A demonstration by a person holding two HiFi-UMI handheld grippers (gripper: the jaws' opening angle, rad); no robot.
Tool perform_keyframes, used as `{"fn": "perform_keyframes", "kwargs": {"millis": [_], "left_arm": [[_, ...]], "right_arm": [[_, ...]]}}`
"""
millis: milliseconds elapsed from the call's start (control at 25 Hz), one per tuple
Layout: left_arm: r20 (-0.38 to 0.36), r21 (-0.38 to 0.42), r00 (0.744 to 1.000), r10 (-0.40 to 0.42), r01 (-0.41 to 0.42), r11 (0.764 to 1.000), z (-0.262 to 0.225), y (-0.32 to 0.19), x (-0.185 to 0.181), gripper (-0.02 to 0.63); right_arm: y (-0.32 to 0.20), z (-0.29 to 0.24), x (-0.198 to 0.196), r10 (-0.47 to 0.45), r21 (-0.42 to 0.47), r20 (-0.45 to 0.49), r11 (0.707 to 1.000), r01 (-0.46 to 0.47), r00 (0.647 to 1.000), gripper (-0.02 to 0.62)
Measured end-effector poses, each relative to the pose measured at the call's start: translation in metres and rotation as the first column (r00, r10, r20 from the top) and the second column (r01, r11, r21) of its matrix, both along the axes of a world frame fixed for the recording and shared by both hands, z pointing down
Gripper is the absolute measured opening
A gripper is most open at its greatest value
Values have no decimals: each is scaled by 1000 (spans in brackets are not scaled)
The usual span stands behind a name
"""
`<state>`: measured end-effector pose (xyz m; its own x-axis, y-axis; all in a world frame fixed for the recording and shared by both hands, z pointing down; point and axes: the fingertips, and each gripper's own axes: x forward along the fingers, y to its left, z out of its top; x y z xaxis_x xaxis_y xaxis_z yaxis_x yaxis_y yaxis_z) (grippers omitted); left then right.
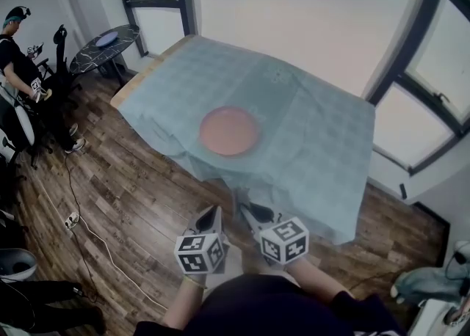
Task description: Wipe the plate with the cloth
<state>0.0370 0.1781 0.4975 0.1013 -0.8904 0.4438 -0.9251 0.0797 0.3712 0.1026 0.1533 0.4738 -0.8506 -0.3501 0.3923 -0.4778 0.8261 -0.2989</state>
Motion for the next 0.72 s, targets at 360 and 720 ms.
{"fn": "perform_keyframes", "kwargs": {"millis": [360, 720], "left_arm": [[-5, -19, 998, 65, -65, 998, 3, -51, -48, 15], [-4, -24, 992, 128, -128, 991, 8, -101, -90, 15]], "right_arm": [[-53, -4, -43, 77, 1, -6, 997, -77, 997, 34], [-97, -1, -76, 157, 10, -15, 988, -157, 988, 34]]}}
